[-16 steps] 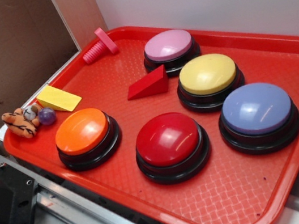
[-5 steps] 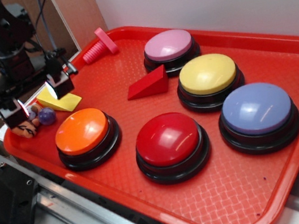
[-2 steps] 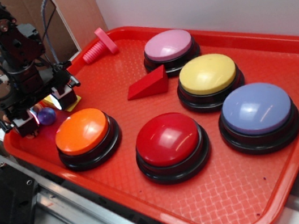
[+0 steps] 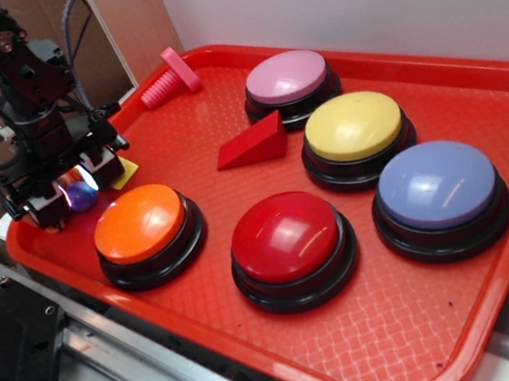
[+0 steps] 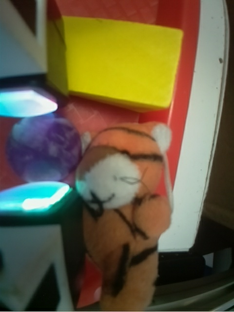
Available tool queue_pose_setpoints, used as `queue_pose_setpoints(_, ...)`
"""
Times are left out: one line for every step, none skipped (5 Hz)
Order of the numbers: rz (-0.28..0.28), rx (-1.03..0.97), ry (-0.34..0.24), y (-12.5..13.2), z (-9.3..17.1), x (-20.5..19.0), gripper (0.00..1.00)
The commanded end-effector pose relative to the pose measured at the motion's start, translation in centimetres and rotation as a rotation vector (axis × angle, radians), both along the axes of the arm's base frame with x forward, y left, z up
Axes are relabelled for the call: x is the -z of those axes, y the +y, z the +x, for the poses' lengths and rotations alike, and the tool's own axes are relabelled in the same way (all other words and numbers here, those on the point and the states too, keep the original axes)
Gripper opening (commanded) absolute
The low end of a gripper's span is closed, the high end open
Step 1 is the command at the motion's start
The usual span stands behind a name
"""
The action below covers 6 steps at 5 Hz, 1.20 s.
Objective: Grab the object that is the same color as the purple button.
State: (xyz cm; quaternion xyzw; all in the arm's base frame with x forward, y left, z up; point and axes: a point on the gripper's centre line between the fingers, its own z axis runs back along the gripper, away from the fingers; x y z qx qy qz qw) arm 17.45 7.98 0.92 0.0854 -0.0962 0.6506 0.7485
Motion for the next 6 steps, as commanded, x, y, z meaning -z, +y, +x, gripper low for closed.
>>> queue_pose_setpoints(-0.029,0.214,-0.055,-0.7,0.9,-4.4,0.0)
queue_pose_setpoints(-0.074,0.349,-0.06,-1.2,2.3,-7.3,0.0)
queue_pose_setpoints(-0.141,0.594,-0.016,-2.1,5.2,-12.3,0.0)
queue_pose_setpoints(-0.116,0.838,-0.012,-4.2,6.8,-15.9,0.0)
queue_pose_setpoints(-0.112,0.91,-0.022,-5.1,7.4,-18.1,0.0)
queue_pose_setpoints(-0.1,0.97,-0.062,-5.8,7.6,-20.1,0.0)
